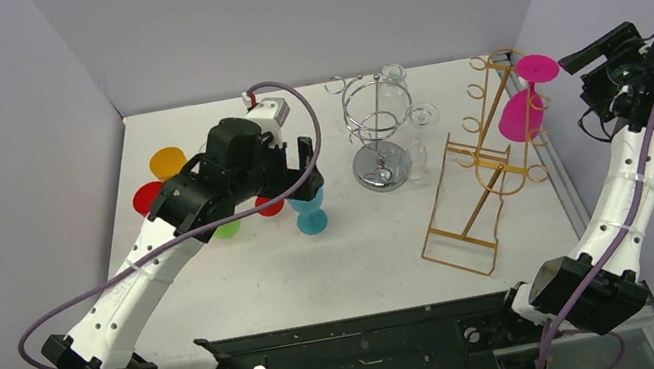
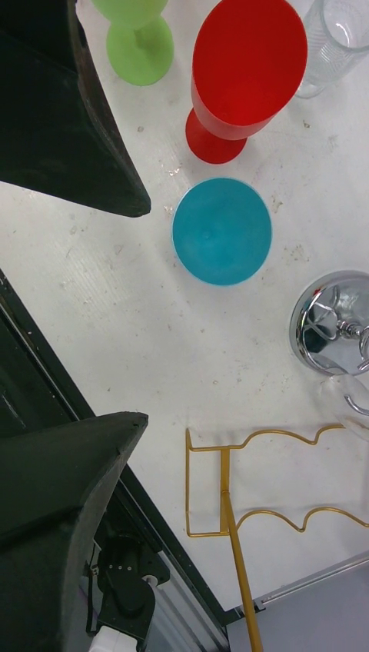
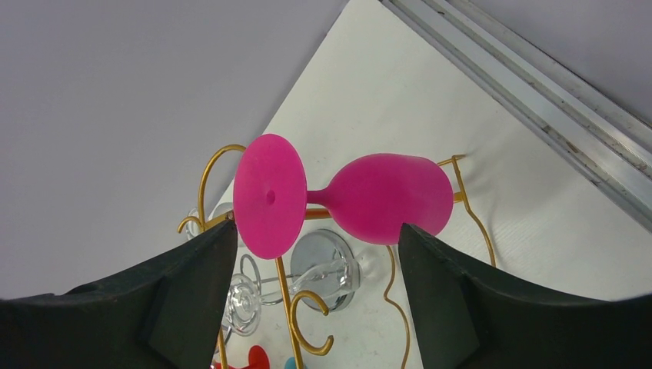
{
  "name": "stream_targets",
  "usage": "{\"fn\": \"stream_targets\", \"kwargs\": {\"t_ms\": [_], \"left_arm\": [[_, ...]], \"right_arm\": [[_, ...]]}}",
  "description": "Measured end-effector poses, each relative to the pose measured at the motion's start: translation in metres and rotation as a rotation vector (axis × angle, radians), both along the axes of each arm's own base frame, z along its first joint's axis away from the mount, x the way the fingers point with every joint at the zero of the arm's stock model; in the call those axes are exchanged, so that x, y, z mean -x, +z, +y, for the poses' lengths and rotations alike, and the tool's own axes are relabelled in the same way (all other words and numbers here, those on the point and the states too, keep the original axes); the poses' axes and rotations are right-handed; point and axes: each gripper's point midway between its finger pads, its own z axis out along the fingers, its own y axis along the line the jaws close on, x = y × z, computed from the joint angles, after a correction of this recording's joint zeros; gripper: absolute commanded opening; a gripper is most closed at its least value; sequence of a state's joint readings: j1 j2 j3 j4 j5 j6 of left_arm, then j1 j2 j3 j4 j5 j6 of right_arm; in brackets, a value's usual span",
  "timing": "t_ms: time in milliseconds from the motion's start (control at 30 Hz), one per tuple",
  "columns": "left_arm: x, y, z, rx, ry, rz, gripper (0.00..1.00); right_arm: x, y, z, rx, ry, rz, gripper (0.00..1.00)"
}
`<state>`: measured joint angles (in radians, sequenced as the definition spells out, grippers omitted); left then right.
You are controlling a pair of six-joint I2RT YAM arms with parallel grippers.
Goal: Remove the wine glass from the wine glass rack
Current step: Pick up the wine glass from the wine rack.
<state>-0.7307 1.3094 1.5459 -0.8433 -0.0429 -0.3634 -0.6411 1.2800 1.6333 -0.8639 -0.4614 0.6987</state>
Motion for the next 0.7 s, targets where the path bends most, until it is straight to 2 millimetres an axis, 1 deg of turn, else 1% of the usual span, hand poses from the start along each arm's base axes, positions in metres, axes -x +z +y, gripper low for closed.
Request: {"fn": "stream_targets", "kwargs": {"t_ms": [100,233,367,500,700], "left_arm": [[0.004,-0.004,-0.001,0.015,-0.007,0.01,0.96],[0.006,-0.003,-0.006,0.043,-0.023,0.017,0.96],[0.01,0.0,-0.006,0.057,-0.033,0.016,0.96],[0.012,0.004,-0.005,0.066,-0.036,0.008,0.96],[0.012,0.005,-0.005,0.069,-0.036,0.006,0.96]], "right_arm": [[-0.002,-0.004,-0.002,-0.003,-0.001,0.006,0.72],[-0.004,-0.006,-0.003,-0.003,-0.001,0.004,0.72],[-0.006,-0.007,-0.004,-0.006,-0.001,-0.004,0.72],[-0.011,-0.004,0.002,-0.009,0.011,-0.021,0.72],[-0.015,-0.004,0.008,-0.006,0.034,-0.021,0.71]]}}
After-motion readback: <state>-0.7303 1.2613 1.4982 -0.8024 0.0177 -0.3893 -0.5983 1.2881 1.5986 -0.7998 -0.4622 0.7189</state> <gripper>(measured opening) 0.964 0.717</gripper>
